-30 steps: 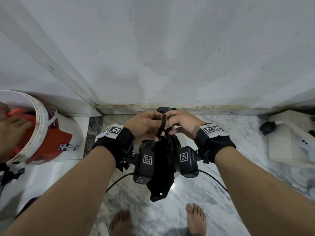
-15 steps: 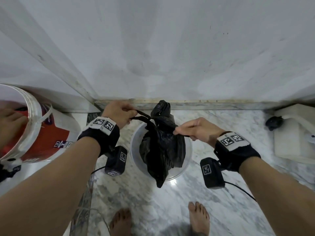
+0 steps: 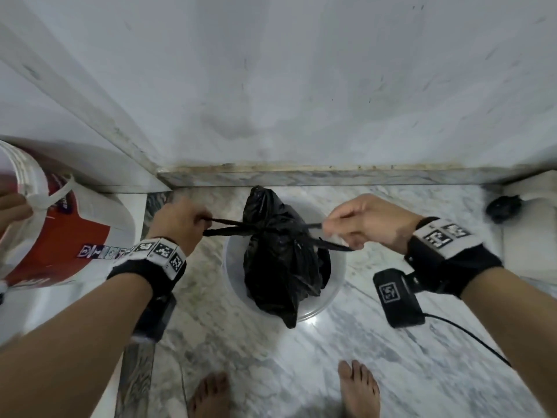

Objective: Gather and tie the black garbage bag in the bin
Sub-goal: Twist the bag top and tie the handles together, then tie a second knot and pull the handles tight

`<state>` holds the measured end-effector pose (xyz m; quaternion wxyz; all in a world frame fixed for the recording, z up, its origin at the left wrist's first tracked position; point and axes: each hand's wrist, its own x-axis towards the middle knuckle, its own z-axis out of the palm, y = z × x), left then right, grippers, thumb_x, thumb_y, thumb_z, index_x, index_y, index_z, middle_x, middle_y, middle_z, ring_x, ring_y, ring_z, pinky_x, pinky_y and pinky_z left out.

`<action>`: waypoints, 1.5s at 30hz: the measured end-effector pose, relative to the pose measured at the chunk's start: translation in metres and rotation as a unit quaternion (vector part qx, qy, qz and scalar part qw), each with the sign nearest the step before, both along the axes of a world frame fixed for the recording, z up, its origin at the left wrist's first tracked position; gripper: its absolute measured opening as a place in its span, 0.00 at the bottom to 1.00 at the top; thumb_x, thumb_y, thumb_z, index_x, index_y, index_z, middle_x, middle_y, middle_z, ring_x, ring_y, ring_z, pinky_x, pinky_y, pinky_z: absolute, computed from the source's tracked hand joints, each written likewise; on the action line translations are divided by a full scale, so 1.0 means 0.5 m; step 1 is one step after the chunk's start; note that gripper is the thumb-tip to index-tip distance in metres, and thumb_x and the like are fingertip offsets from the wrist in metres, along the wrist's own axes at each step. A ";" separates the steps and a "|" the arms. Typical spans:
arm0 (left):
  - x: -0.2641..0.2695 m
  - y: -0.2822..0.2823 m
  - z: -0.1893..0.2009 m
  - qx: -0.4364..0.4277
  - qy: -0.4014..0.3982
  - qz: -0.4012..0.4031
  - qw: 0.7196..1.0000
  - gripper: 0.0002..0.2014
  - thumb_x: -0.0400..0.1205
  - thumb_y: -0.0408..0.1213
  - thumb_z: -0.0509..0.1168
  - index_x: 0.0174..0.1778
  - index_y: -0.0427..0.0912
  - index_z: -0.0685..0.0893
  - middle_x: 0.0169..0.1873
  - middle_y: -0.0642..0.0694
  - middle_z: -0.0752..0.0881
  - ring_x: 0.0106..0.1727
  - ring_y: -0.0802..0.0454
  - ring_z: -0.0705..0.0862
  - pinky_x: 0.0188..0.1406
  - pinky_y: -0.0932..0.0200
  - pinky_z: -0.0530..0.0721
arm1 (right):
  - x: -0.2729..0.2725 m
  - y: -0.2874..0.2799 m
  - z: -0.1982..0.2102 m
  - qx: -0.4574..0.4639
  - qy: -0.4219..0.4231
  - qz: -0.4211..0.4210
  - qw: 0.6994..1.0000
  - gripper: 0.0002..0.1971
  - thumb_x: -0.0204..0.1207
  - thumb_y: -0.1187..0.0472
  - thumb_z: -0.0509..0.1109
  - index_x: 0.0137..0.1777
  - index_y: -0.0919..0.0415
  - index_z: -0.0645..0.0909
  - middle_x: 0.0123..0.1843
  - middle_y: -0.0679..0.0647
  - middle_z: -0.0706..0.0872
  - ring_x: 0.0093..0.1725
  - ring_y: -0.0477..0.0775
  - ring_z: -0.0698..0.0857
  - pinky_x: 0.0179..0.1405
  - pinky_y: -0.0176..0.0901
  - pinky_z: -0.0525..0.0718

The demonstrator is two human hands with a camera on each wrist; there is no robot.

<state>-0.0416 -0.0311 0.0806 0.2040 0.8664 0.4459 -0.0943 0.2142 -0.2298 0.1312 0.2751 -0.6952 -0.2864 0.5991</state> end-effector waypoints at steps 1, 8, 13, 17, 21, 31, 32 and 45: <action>-0.011 -0.006 -0.006 0.007 0.013 -0.034 0.999 0.09 0.78 0.42 0.64 0.48 0.47 0.90 0.45 0.42 0.89 0.48 0.38 0.85 0.44 0.50 0.80 | 0.018 -0.009 -0.009 0.004 -0.004 -0.049 0.999 0.10 0.73 0.60 0.74 0.41 0.69 0.88 0.21 0.55 0.75 0.22 0.51 0.71 0.29 0.43 0.76; -0.004 -0.030 0.000 -0.156 -0.119 0.155 0.968 0.11 0.79 0.38 0.65 0.54 0.40 0.87 0.37 0.51 0.91 0.50 0.42 0.86 0.54 0.49 0.83 | 0.021 -0.063 -0.047 -0.070 -0.035 -0.070 0.994 0.09 0.71 0.62 0.75 0.31 0.64 0.88 0.21 0.55 0.73 0.24 0.55 0.71 0.26 0.46 0.79; 0.028 -0.041 0.064 -0.549 -0.378 0.374 0.645 0.04 0.72 0.30 0.62 0.34 0.38 0.81 0.30 0.46 0.86 0.37 0.47 0.87 0.53 0.50 0.87 | 0.014 -0.087 -0.020 -0.025 -0.001 -0.084 0.996 0.12 0.74 0.55 0.72 0.37 0.63 0.90 0.22 0.57 0.66 0.23 0.55 0.66 0.25 0.44 0.78; 0.030 -0.049 0.069 -0.562 -0.398 0.348 0.636 0.09 0.49 0.32 0.62 0.15 0.44 0.66 0.15 0.47 0.65 0.18 0.51 0.63 0.25 0.58 0.60 | 0.038 -0.091 -0.037 -0.004 -0.006 -0.189 0.982 0.13 0.73 0.59 0.73 0.34 0.69 0.87 0.18 0.55 0.70 0.20 0.55 0.69 0.30 0.48 0.80; 0.004 -0.049 0.039 -0.522 -0.345 0.322 0.710 0.07 0.51 0.31 0.56 0.10 0.46 0.66 0.10 0.50 0.62 0.13 0.53 0.60 0.16 0.63 0.60 | 0.030 -0.087 -0.068 -0.055 -0.028 -0.186 0.981 0.12 0.73 0.59 0.74 0.32 0.67 0.87 0.21 0.59 0.69 0.24 0.58 0.70 0.28 0.45 0.80; -0.025 -0.035 0.017 -0.340 -0.221 0.101 0.909 0.16 0.76 0.38 0.70 0.28 0.30 0.80 0.27 0.38 0.78 0.32 0.46 0.76 0.41 0.53 0.76 | 0.033 -0.084 -0.069 -0.089 -0.130 -0.191 0.969 0.12 0.72 0.58 0.75 0.36 0.68 0.90 0.14 0.47 0.69 0.24 0.52 0.69 0.25 0.44 0.77; -0.023 -0.042 0.019 -0.357 -0.249 0.128 0.891 0.15 0.75 0.39 0.70 0.28 0.30 0.80 0.27 0.37 0.79 0.33 0.45 0.77 0.42 0.52 0.77 | 0.033 -0.079 -0.067 -0.094 -0.152 -0.190 0.965 0.12 0.73 0.57 0.74 0.36 0.67 0.90 0.12 0.43 0.71 0.25 0.52 0.70 0.26 0.43 0.77; 0.068 -0.027 0.157 -0.275 0.011 -0.080 0.958 0.18 0.77 0.42 0.58 0.26 0.35 0.81 0.20 0.44 0.84 0.19 0.47 0.78 0.27 0.54 0.80 | 0.033 -0.079 -0.063 -0.055 -0.156 -0.196 0.967 0.04 0.72 0.62 0.74 0.39 0.63 0.87 0.25 0.55 0.73 0.26 0.54 0.73 0.26 0.45 0.78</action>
